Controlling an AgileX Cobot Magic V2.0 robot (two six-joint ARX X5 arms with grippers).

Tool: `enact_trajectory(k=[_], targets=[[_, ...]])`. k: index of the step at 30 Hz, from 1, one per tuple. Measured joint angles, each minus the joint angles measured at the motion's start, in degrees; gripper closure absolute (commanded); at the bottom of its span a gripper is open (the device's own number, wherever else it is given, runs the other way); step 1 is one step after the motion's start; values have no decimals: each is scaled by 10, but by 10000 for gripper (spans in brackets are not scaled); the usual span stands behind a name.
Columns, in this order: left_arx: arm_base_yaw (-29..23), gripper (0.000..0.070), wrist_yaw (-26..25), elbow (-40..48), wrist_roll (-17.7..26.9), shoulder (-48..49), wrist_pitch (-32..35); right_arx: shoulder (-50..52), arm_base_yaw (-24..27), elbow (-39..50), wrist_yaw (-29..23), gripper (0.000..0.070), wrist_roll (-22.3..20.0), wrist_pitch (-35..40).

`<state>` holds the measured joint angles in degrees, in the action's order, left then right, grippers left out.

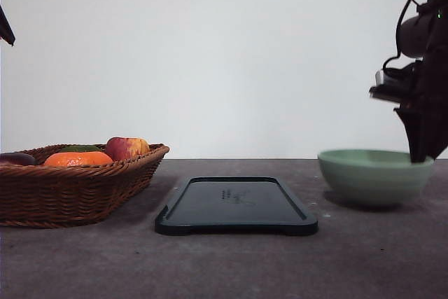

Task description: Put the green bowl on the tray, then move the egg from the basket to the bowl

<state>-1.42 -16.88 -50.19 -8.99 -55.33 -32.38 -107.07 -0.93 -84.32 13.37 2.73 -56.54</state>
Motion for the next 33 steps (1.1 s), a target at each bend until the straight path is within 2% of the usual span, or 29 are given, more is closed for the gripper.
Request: enact_trajectory(k=[7,11,15,23,33], targets=[[0,309,0,0,0,0,0,0,-22,-119,0,700,0,-123],[0,309,0,0,0,0,0,0,-60,-170,0,700,0,-145],[0,309,0,0,0,0,0,0,-108,-200,0,700,2,-143],[0,309,0,0,0,0,0,-28,-195,-211,1,700,10,-91],[0,309,0,0,0,0,0,-114,-233,-211,-2,700,21,-30]])
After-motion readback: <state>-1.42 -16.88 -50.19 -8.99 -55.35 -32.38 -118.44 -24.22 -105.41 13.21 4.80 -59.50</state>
